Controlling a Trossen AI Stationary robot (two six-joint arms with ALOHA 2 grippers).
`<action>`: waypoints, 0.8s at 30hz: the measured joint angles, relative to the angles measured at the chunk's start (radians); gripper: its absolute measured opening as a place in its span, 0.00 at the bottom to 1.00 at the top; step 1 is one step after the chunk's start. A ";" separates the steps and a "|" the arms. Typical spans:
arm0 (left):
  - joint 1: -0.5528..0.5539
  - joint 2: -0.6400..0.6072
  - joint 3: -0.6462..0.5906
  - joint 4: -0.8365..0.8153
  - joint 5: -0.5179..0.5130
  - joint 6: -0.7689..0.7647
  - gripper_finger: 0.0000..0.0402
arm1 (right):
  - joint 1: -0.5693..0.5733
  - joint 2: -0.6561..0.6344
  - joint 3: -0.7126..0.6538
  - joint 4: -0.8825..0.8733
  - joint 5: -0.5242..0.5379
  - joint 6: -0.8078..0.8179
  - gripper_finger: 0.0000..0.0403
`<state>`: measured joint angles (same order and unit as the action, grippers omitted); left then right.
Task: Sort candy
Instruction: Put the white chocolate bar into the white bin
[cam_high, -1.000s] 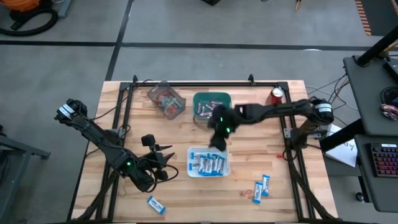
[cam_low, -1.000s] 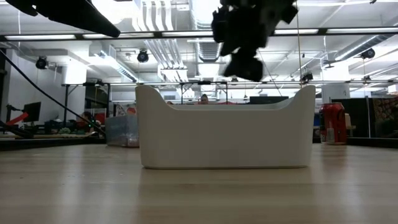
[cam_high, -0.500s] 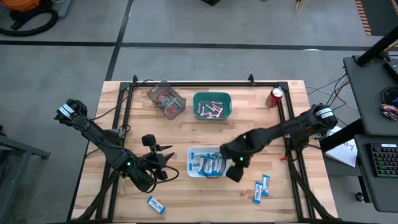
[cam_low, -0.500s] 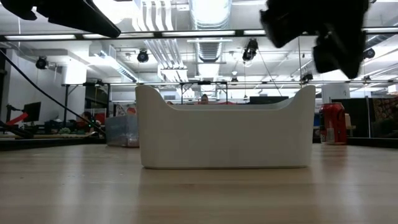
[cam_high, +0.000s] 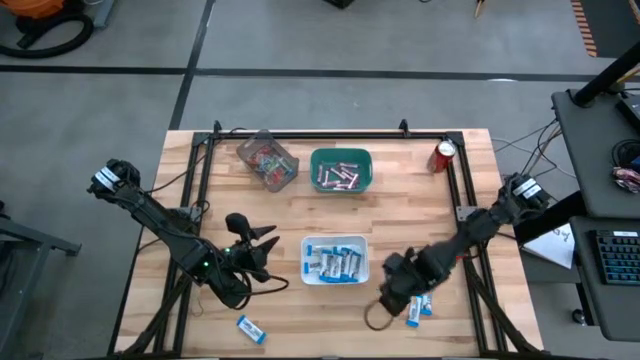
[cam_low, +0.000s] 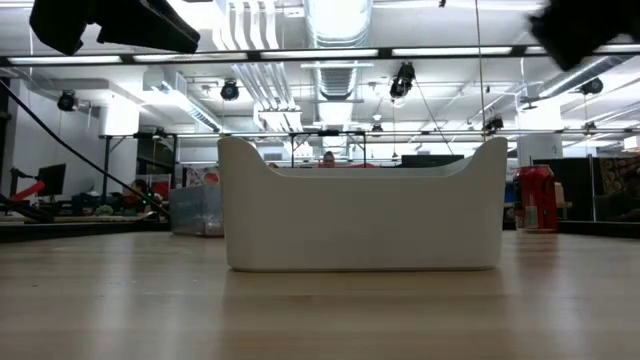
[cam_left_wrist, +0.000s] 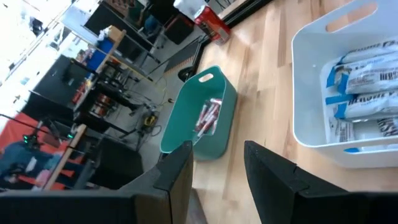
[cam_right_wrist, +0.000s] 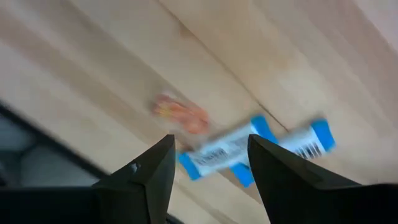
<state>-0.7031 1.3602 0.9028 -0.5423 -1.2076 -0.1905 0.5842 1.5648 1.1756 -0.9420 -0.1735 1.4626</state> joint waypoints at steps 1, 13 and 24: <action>0.001 0.000 0.000 0.000 0.000 0.012 0.32 | 0.021 -0.001 -0.017 -0.002 0.005 0.044 0.49; 0.015 0.000 0.000 0.002 0.002 0.045 0.32 | 0.208 -0.116 -0.277 0.059 0.009 0.543 0.50; 0.015 0.001 0.000 0.004 0.005 -0.027 0.32 | 0.242 -0.171 -0.462 0.257 0.100 0.693 0.50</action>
<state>-0.6880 1.3612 0.9028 -0.5385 -1.2022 -0.2177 0.8266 1.3933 0.7134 -0.6846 -0.0731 2.1553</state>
